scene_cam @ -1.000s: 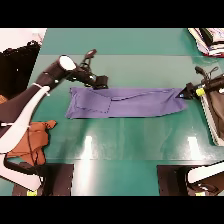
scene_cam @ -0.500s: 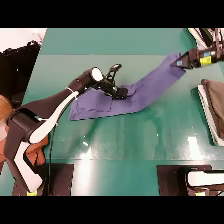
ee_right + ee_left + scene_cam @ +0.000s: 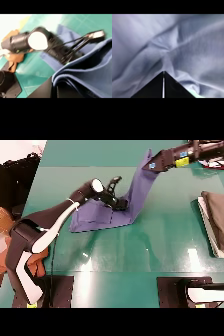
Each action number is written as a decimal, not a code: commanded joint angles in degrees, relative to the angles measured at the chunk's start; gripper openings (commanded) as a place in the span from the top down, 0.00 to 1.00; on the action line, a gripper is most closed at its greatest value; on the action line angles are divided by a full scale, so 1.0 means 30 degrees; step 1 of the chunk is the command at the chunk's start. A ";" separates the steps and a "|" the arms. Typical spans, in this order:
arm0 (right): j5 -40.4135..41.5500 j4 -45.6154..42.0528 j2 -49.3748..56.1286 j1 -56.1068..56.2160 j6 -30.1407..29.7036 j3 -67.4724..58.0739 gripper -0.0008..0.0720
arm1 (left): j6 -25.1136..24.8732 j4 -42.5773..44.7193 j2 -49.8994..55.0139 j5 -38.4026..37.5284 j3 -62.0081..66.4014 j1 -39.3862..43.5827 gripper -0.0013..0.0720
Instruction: Fold the shirts.
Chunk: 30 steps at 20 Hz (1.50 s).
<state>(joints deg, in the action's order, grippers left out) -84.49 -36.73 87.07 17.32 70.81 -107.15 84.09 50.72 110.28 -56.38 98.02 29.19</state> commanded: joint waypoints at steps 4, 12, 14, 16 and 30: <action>0.2353 0.0488 0.1625 0.4218 -0.1260 -0.0102 0.97 | -0.0197 0.3206 -0.3344 -0.3912 0.1705 -0.4342 0.95; 0.8750 0.0182 0.6717 1.0222 -0.5049 -0.0109 0.42 | -0.0685 0.4830 -0.7854 -0.5763 0.2106 -1.0178 0.95; 0.8182 0.0189 0.6892 1.0069 -0.5289 -0.0095 0.35 | -0.0692 0.4918 -0.8058 -0.6280 0.2106 -1.0520 0.95; 0.6579 0.0182 0.6754 0.9267 -0.5217 -0.0102 0.38 | -0.0685 0.4903 -0.8051 -0.6717 0.2098 -1.0535 0.95; 0.4051 -0.1559 0.3191 -0.1304 -0.1049 1.0295 0.24 | -0.0685 0.4371 -0.8036 -0.7023 0.2040 -1.0535 0.95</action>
<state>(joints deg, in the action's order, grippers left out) -74.30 -45.15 97.54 18.02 66.72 -82.17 82.04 63.94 86.21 -78.24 104.16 -2.35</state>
